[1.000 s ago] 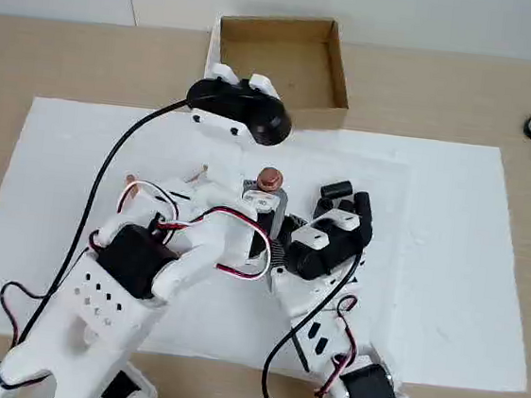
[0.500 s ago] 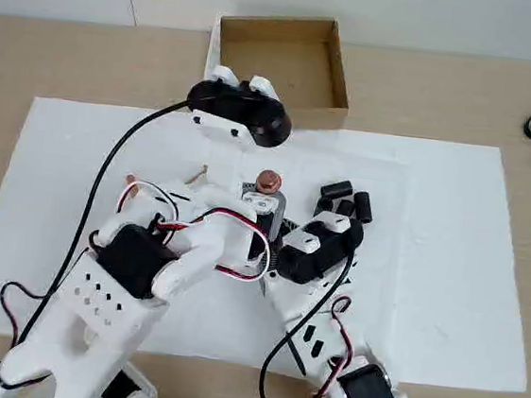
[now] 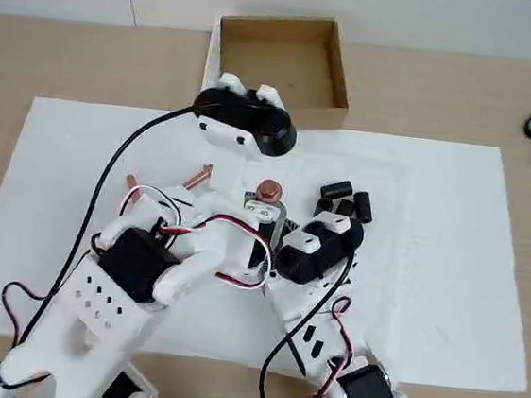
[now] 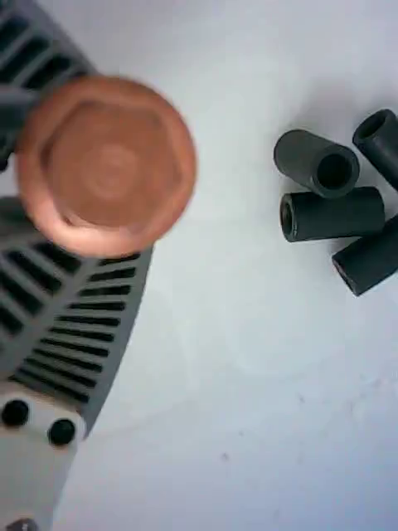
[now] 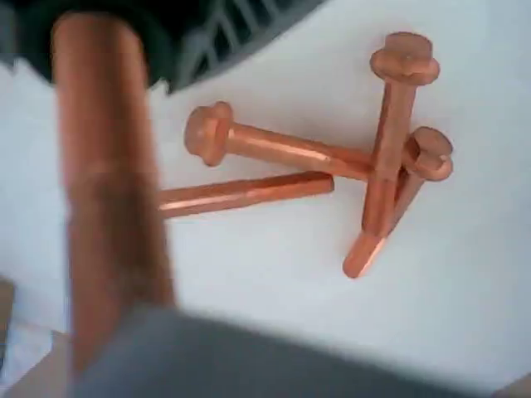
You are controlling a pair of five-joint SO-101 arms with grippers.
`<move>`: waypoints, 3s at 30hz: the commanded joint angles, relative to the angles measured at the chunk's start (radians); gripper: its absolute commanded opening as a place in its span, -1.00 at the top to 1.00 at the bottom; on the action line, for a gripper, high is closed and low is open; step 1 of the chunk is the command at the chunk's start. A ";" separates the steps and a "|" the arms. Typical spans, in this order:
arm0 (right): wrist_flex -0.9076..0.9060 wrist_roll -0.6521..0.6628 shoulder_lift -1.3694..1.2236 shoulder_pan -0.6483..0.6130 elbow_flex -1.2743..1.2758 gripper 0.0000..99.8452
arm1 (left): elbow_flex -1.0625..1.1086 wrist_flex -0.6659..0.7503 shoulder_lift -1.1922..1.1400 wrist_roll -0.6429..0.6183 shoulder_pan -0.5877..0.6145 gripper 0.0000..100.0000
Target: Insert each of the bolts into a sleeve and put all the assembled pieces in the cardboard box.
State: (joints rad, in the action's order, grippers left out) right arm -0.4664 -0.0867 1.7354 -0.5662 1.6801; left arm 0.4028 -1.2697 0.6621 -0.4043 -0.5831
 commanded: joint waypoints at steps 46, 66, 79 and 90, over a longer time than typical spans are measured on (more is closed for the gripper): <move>0.018 0.000 0.008 -0.007 0.008 0.99 | 0.048 0.020 -0.124 0.046 0.029 0.99; 0.018 0.002 0.008 -0.007 0.008 0.99 | 0.079 -0.006 -0.118 0.038 0.028 0.69; 0.016 0.002 0.004 -0.007 0.008 0.99 | 0.030 -0.035 -0.115 0.009 0.035 0.66; 0.016 0.002 0.001 -0.007 0.008 0.99 | -0.048 -0.092 -0.115 -0.012 0.133 0.42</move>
State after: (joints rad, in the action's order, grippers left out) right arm -0.4664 -0.0867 1.7323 -0.5692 1.6817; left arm 0.3997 -1.3556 0.5347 -0.4120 -0.4710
